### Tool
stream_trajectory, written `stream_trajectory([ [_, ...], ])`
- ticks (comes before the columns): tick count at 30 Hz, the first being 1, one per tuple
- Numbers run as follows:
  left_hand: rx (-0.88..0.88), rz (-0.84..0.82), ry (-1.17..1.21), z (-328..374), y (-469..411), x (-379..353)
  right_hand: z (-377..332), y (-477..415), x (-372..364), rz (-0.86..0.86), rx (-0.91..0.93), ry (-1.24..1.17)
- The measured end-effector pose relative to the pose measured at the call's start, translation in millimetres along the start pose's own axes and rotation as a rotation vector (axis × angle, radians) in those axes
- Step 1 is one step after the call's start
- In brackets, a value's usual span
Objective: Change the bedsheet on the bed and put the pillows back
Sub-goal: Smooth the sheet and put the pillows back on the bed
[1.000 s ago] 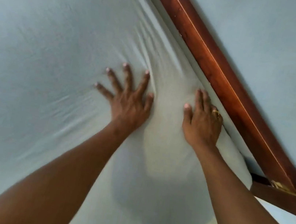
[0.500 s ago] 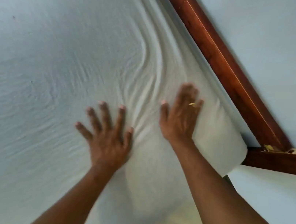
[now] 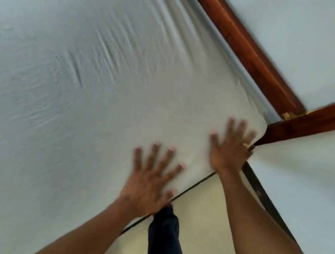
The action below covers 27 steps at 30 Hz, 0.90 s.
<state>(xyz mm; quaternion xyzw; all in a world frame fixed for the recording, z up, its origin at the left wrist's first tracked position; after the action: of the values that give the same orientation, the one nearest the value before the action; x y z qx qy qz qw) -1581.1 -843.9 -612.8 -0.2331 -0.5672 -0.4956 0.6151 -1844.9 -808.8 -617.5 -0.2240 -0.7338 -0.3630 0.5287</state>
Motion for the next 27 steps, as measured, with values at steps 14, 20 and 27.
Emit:
stream_trajectory([
  [14,-0.1,0.043,0.146,-6.1,89.3,-3.3,-73.5,35.1,0.6,-0.013,-0.486,-0.172],
  [20,0.868,0.213,0.184,-129.2,130.3,6.0,-133.1,84.2,-49.0,-0.074,0.726,0.316],
  [27,0.646,0.188,0.281,-28.1,187.6,-22.6,-272.7,71.8,-46.1,-0.17,0.457,0.116],
])
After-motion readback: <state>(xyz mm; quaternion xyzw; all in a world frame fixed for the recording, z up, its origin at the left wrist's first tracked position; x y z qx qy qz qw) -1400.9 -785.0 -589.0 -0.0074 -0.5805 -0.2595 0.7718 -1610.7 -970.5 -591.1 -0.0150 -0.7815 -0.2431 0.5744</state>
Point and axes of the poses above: each hand's wrist, its own y-axis away from the middle knuckle, its own x-axis out of the back of the hand, z = x × y, the point moved 2 cm from there along -y, towards the middle knuckle, and after that the axes turned 7 degrees about -z, right-handed, at the moved point
